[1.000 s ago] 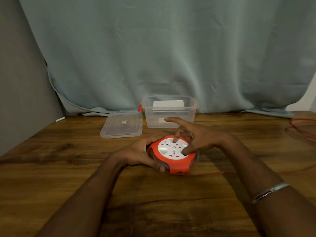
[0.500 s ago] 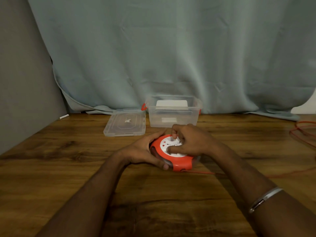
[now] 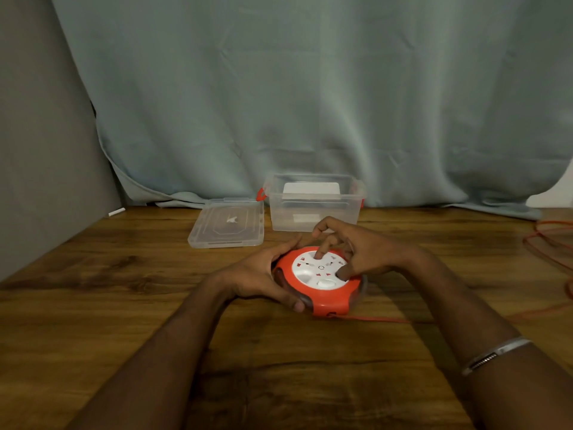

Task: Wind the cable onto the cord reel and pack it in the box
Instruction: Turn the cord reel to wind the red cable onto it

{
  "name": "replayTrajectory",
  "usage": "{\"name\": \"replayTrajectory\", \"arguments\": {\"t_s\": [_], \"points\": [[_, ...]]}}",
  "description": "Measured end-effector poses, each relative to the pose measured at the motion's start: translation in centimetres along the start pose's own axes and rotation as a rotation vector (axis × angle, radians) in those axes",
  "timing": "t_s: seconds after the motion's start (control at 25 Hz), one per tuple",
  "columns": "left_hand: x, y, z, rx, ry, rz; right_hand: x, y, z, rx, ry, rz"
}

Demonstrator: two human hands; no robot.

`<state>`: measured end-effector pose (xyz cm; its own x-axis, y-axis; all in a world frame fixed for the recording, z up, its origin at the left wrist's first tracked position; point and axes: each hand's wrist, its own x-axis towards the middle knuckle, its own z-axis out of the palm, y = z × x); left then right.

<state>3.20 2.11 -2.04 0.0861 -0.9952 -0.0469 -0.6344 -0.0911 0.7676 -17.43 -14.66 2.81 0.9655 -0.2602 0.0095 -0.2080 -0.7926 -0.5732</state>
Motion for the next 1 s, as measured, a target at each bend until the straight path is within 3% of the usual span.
{"name": "replayTrajectory", "arguments": {"t_s": [0.56,0.8,1.0], "points": [[0.0,0.1,0.0,0.004,-0.001,-0.007,0.7,-1.5,2.0,-0.313,0.196,0.036],[-0.1,0.2,0.0,0.022,-0.001,-0.002,0.8,-1.1,1.1,-0.113,0.257,-0.07],[-0.1,0.1,0.0,0.02,-0.006,-0.017,0.0,0.0,-0.1,0.058,0.064,-0.046]]}}
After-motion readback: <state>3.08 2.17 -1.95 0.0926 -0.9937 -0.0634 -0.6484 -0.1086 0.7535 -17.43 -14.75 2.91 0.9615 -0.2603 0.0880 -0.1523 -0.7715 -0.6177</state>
